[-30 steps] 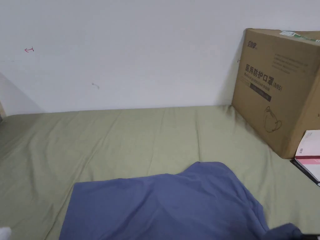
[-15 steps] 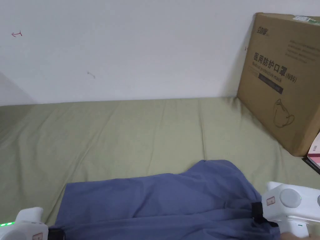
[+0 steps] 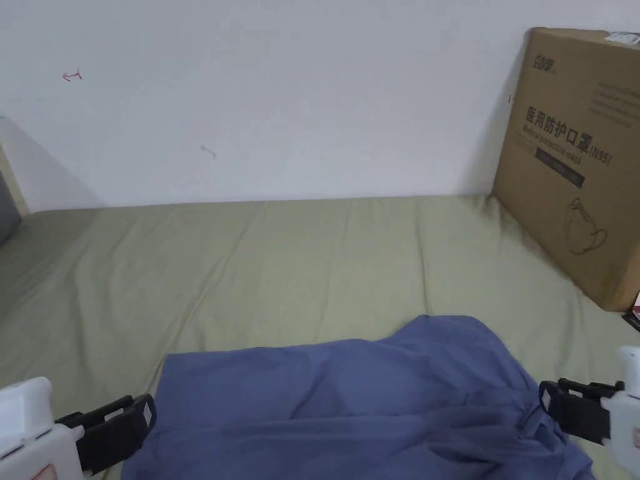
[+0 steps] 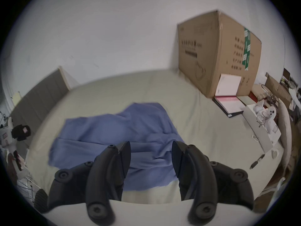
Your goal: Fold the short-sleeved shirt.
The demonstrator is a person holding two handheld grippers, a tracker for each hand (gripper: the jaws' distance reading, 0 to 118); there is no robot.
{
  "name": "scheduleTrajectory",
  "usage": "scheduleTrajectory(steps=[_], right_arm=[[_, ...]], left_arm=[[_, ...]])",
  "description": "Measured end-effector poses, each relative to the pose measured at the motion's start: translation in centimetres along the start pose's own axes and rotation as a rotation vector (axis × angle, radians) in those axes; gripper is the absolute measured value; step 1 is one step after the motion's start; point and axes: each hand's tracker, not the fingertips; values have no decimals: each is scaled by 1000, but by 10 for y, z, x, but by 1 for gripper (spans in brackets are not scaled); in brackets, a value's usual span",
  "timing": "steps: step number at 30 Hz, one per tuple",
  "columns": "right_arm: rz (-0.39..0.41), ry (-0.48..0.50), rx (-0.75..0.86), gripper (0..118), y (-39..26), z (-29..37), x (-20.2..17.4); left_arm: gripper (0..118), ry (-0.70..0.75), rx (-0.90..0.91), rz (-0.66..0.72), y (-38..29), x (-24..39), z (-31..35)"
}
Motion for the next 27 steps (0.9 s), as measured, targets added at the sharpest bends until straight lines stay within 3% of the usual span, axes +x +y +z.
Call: scheduleTrajectory(steps=[2, 3, 4, 5, 6, 8, 10, 15, 16, 17, 18, 19, 24, 27], right_arm=[[-28, 68, 108, 54, -16, 31, -11], [-36, 86, 146, 48, -23, 45, -16], [-41, 89, 169, 21, -29, 55, -20], [-40, 78, 167, 0, -34, 63, -26], [-54, 68, 186, 0, -41, 71, -32], [-100, 155, 155, 0, -45, 77, -32], [-88, 156, 118, 0, -41, 72, -31], [-58, 161, 110, 0, -35, 73, -28], [-68, 170, 107, 0, -35, 72, -28], [-81, 183, 101, 0, -35, 71, -28], [-90, 186, 96, 0, -34, 73, -31], [-99, 188, 89, 0, -34, 72, -31], [-124, 192, 38, 0, -36, 66, -25], [-119, 180, 12, 0, -39, 59, -19]], left_arm=[[55, 3, 36, -6, -11, 8, 24], [34, 14, 34, -16, -16, 13, 35], [4, 18, 28, -32, -21, 16, 42], [0, 49, 33, -67, -28, 19, 50], [0, 45, 45, -79, -33, 21, 58], [0, 17, 6, -95, -37, 22, 64], [0, 37, -78, -115, -32, 18, 56], [0, 86, -487, -7, -24, -21, -20], [2, 89, -519, -2, -27, -28, -33], [24, 98, -527, 0, -31, -35, -47], [67, 119, -528, 9, -34, -38, -57], [98, 167, -533, -1, -39, -42, -66], [97, 264, -605, -18, -69, -54, -109], [105, 253, -624, -29, -89, -55, -122]])
